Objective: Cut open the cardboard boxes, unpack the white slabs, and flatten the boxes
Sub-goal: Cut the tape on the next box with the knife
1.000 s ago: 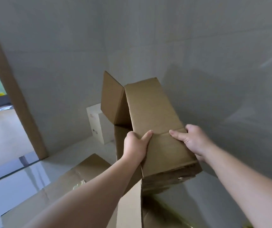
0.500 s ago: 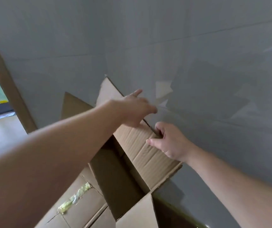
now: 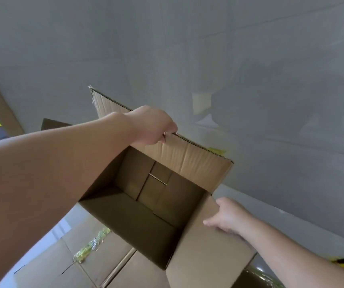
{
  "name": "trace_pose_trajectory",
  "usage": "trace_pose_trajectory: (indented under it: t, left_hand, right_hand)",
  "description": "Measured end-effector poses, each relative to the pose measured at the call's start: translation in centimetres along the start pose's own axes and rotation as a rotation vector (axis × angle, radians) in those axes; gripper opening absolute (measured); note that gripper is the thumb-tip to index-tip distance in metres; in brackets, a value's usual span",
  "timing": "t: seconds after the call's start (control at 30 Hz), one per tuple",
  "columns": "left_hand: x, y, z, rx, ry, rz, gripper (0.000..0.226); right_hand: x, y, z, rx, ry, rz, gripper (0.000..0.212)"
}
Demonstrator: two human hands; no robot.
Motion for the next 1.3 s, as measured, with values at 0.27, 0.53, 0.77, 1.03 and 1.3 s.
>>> trace_pose_trajectory:
  t: [0.27,0.53,0.77,1.03,1.3]
  left_hand:
    - [-6.6,-2.7,0.8,-0.024,-0.137,-0.195,0.015]
    - [-9.3,3.5,3.4,0.09,-0.161,-0.086,0.01]
    - [7.7,13.4,-3.0,0.013,0.036,0.231,0.003]
    - [11.2,16.0,-8.0,0.024,0.124,0.205,0.017]
    - [13.4,21.0,-11.4,0.114,0.185,0.341,0.016]
  right_hand:
    - [-7.4,-0.6,2.8,-0.176,0.074,-0.393,0.044]
    - [-15.3,0.7,8.6,-0.748,0.437,-0.581,0.041]
    - [-7.8,2.7,6.9,-0.823,0.074,-0.315,0.026]
    - [-3.7,-2.7,9.2,-0.497,0.013,-0.205,0.097]
    - [-1.2,-4.8,9.4,-0.32,0.25,-0.142,0.106]
Point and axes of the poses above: each hand's wrist, its own y-axis away from the middle knuckle, its own x-axis out of the palm, z = x × y, the point moved 10 cm from there along -y, towards the middle knuckle, and after that the axes turned 6 degrees about -z, right-handed, at the moved point
